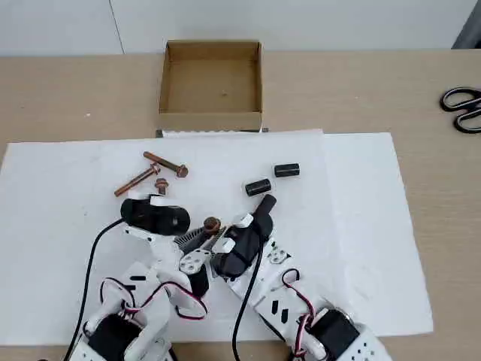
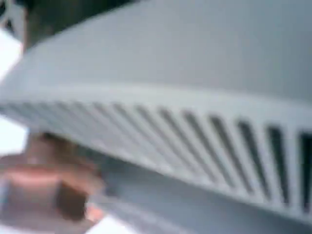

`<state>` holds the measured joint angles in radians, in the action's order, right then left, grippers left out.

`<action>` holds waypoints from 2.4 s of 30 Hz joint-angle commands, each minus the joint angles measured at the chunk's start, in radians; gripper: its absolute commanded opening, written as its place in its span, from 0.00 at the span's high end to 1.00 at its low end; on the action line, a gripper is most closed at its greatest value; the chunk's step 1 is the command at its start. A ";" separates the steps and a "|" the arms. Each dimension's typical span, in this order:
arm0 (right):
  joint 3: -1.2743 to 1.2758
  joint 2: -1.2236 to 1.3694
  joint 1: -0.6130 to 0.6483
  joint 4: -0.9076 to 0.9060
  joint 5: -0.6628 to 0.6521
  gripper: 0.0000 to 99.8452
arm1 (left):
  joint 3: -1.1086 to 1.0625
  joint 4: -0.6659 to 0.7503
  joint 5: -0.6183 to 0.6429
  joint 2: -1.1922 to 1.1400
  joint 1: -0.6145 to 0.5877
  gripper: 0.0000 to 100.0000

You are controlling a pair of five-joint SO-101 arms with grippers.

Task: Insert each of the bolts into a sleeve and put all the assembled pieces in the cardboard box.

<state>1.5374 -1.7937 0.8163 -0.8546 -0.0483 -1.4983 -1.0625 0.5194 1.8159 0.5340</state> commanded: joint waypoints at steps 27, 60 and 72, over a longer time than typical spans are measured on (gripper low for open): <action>-0.034 -0.016 -0.030 0.036 -0.043 1.00 | 0.234 -0.058 -0.172 0.000 -0.307 0.99; -0.802 0.687 -0.424 0.012 0.213 1.00 | -0.182 0.175 -0.459 0.000 -0.572 0.99; -0.852 1.165 -0.424 0.555 -0.011 1.00 | -0.182 0.175 -0.459 0.000 -0.572 0.99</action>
<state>0.7564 -0.7027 0.4005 -0.4511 0.0192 -1.6840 -0.9137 0.0637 1.8067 -0.0353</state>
